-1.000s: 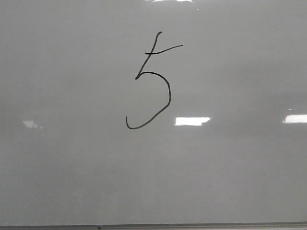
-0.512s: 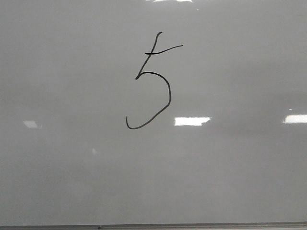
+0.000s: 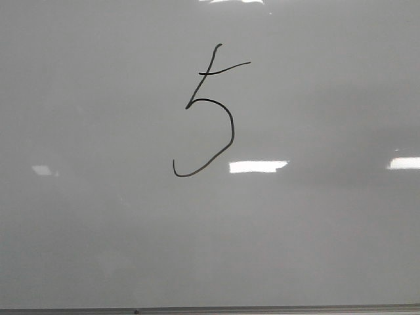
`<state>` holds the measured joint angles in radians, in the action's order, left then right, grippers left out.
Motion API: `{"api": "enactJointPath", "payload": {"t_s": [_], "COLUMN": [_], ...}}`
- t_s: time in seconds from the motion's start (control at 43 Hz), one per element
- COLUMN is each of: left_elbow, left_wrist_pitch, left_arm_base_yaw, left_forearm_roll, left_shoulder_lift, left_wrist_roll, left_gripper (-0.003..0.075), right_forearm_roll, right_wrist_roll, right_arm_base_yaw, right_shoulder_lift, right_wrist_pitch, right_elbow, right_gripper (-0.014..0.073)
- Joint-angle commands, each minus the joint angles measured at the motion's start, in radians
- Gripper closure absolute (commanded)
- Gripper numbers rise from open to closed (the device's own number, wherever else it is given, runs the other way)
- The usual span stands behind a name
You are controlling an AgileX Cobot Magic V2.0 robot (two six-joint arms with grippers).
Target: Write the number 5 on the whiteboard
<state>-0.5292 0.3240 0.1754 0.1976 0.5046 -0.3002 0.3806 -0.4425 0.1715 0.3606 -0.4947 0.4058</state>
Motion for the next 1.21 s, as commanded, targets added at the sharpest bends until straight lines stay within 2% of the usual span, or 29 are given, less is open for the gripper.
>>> {"api": "enactJointPath", "payload": {"t_s": [0.0,0.209,1.023,1.093,1.186], "left_elbow": [0.001,0.020,0.035,0.057,0.105], "left_wrist_pitch": [-0.061,-0.059,-0.079,-0.098,-0.132], "left_arm_base_yaw": [0.001,0.001,0.001,-0.011,-0.068], "left_forearm_roll": [0.015,0.015,0.018,-0.005,-0.108], "left_shoulder_lift": [-0.072,-0.157,-0.163,-0.177,-0.214], "left_wrist_roll": [-0.002,-0.002,0.000,0.020,0.121], "left_gripper": [0.0724,0.0741,0.0741,0.0741,0.0741], "right_forearm_roll": [0.021,0.021,0.021,0.021,0.021], "right_wrist_roll": [-0.001,-0.001,-0.001,-0.001,-0.001], "right_arm_base_yaw": [-0.005,-0.005,-0.005,-0.005,-0.005], "right_shoulder_lift": [0.002,0.002,0.002,0.002,0.002], "right_wrist_pitch": [0.073,0.073,0.073,0.073,0.073], "right_elbow": [0.028,0.028,0.028,0.028,0.028], "right_gripper": [0.0662,0.0662,0.0662,0.0662,0.0662]}}
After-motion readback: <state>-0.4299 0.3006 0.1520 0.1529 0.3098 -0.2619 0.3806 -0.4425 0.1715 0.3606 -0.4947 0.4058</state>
